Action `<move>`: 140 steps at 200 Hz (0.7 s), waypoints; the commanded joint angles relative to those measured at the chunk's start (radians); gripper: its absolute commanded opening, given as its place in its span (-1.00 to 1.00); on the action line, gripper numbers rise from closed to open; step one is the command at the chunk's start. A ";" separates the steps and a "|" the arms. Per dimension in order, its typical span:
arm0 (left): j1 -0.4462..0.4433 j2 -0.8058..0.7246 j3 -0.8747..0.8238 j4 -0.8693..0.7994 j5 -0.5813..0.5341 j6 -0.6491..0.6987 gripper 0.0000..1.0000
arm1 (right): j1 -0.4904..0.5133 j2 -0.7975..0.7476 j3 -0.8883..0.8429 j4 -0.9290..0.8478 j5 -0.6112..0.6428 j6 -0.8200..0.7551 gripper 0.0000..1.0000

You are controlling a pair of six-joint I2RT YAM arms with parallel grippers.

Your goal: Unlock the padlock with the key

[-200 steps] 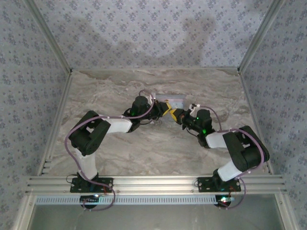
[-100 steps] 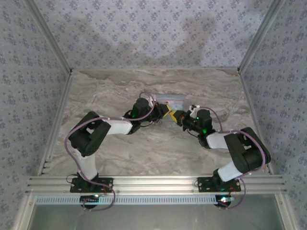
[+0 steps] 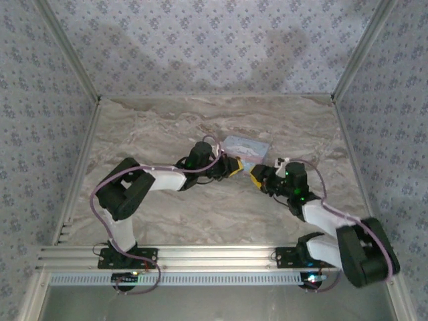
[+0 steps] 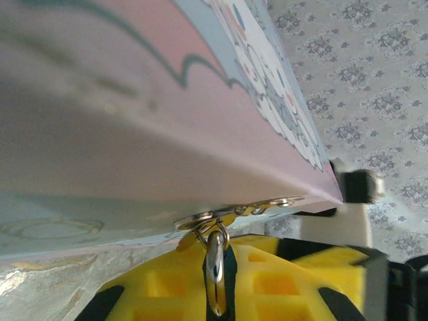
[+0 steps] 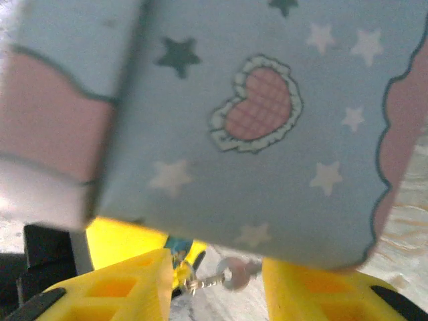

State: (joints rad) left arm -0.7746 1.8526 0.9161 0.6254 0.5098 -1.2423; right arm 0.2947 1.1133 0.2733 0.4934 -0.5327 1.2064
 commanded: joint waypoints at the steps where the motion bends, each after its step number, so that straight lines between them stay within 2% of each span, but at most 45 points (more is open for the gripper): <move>1: -0.005 -0.036 0.010 0.010 0.035 0.014 -1.00 | -0.010 -0.145 0.047 -0.423 0.055 -0.219 -0.07; 19: -0.006 -0.034 0.001 0.014 0.032 0.002 -1.00 | -0.009 -0.226 0.080 -0.590 0.095 -0.315 -0.10; 54: -0.007 -0.036 -0.006 0.004 0.026 -0.002 -1.00 | 0.047 -0.266 0.155 -0.744 0.190 -0.448 -0.14; 104: -0.012 -0.038 -0.008 -0.022 0.027 -0.006 -1.00 | 0.248 -0.171 0.317 -0.858 0.418 -0.646 -0.19; 140: -0.012 -0.039 -0.002 -0.029 0.034 -0.009 -1.00 | 0.327 -0.074 0.405 -0.872 0.515 -0.723 -0.17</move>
State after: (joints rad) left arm -0.7799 1.8526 0.9104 0.5900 0.5098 -1.2423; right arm 0.5816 0.9901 0.6159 -0.3164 -0.1444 0.5922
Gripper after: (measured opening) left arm 0.124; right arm 0.402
